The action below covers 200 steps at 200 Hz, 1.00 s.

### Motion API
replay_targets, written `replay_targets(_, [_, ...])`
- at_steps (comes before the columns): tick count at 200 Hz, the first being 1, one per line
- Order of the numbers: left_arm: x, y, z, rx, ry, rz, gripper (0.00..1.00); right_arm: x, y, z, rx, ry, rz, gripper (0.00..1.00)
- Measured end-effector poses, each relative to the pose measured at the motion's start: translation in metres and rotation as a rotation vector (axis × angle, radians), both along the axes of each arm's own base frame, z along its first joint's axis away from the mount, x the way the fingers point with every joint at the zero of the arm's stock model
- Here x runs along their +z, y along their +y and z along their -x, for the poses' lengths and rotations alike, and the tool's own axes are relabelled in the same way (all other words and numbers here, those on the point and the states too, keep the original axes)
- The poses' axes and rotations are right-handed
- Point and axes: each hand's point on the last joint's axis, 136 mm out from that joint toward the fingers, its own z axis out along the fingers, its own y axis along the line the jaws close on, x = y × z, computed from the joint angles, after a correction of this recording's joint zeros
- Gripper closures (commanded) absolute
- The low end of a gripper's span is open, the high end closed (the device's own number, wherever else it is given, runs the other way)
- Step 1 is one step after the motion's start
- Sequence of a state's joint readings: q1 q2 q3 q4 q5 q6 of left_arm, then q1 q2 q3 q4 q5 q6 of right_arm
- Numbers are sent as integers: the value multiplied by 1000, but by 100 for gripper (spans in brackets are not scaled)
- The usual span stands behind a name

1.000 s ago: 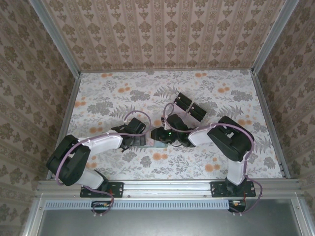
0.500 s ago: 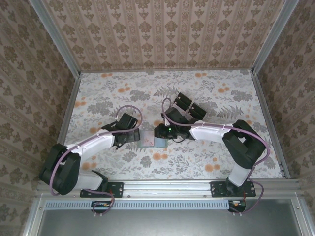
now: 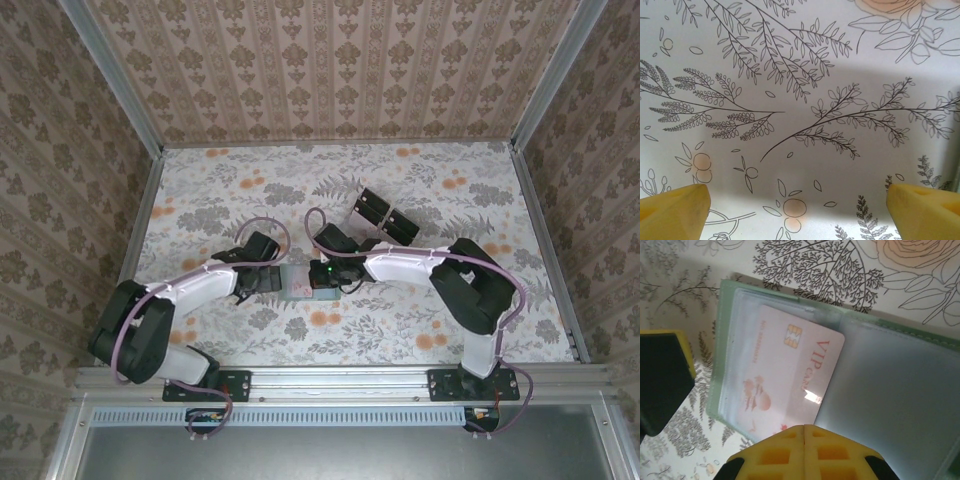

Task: Put the credit cards into the card holder
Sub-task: Insert the credit card into the card slot.

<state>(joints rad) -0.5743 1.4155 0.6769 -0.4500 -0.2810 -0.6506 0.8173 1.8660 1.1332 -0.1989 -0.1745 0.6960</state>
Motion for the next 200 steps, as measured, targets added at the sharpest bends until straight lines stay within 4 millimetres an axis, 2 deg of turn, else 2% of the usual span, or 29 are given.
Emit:
replay_targets(32, [-5,-1,-1,0,19,-12,0,-9,-2,-1,3,8,31,97])
replay_targets(77, [-9,-4,-3,-3,33,-10,0,-16,4,-4,9,14,40,97])
replay_targets(200, [-13,-10,-4,-11,39,19,0,-12,34,-12,39,13,-1,97])
